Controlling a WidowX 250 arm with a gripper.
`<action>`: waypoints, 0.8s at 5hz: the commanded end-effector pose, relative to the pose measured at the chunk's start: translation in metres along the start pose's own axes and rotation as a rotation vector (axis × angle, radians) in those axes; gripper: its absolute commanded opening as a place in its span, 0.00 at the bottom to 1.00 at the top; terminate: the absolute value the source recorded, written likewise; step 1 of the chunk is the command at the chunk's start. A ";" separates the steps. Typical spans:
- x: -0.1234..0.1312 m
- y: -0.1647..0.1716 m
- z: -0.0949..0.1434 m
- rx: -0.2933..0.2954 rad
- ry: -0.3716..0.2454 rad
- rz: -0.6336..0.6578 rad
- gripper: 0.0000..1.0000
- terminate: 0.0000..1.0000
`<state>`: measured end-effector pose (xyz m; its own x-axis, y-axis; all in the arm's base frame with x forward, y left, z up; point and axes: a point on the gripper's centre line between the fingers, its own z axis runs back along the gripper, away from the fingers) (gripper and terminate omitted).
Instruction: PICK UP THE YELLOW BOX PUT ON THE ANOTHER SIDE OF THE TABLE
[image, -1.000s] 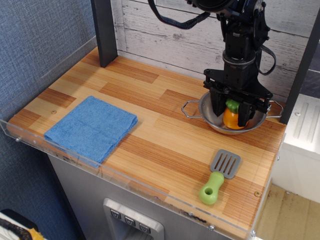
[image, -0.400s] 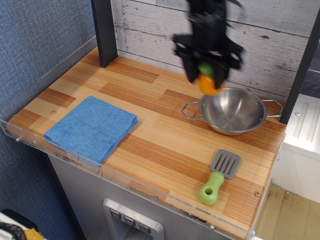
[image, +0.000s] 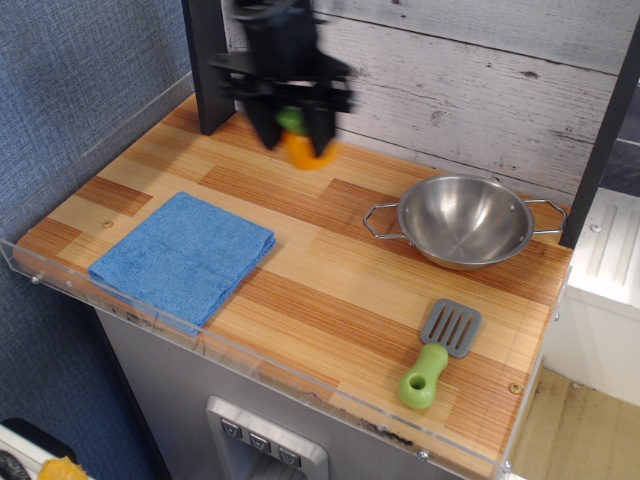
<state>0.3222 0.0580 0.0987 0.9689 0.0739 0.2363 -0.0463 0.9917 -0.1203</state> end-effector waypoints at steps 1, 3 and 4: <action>-0.052 0.023 0.027 0.097 -0.015 -0.052 0.00 0.00; -0.064 0.044 -0.004 0.185 0.094 -0.067 0.00 0.00; -0.068 0.063 -0.016 0.188 0.133 -0.024 0.00 0.00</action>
<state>0.2550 0.1109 0.0451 0.9967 0.0486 0.0643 -0.0521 0.9972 0.0532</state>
